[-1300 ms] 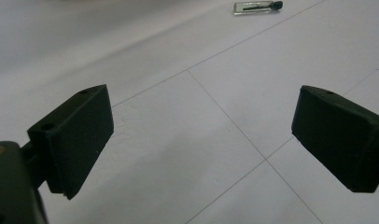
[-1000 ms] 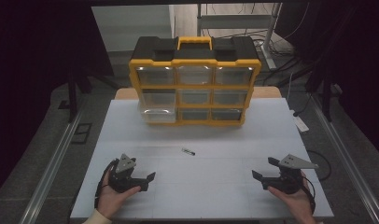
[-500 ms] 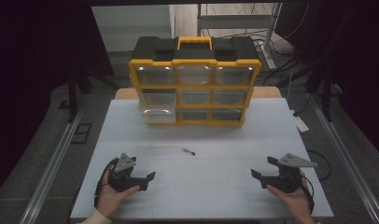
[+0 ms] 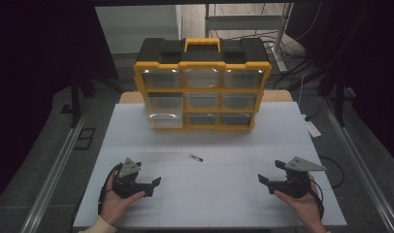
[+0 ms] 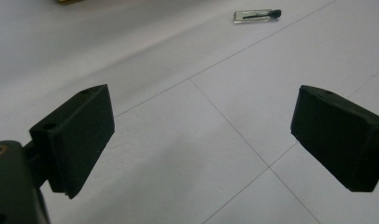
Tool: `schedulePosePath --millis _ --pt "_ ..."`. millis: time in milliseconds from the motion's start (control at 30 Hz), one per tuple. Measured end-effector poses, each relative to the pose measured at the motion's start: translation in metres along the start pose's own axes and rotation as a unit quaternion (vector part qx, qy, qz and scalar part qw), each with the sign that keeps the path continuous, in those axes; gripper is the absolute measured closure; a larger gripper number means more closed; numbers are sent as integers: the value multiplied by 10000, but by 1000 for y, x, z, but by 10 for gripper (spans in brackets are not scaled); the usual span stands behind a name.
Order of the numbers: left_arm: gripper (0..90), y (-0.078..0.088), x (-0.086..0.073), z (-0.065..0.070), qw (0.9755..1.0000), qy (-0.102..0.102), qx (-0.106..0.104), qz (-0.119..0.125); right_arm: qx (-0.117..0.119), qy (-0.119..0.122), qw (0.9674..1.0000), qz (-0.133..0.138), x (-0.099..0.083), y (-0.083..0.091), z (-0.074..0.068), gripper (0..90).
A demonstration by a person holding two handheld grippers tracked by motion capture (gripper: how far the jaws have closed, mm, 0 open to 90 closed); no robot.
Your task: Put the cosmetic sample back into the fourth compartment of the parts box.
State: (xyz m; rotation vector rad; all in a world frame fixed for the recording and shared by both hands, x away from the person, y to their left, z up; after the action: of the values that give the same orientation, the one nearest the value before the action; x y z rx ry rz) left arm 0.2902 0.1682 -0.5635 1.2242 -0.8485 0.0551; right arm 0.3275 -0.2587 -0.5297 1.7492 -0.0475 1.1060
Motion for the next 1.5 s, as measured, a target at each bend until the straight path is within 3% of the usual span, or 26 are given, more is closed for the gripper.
schedulePosePath --millis 667,1500 --pt "69 -3 1 1 10000 -28 -18 -42 169 236 9995 -129 12 -9 -12 136" --pt "69 -4 2 2 10000 -42 -42 -50 386 611 9971 -246 49 -26 -34 141"
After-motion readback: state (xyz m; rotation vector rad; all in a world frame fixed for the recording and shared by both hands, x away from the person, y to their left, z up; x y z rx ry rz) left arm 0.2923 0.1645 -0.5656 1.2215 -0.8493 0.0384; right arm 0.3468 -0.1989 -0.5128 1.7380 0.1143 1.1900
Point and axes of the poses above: each handheld gripper's, and its own axes: y roughly backward along the jaws, x roughly out of its top, z roughly to its right, the point moved 7 cm from there along -y, roughly forward along the jaws, and after that the axes turned 14 degrees about -z, right-handed, at the moved point
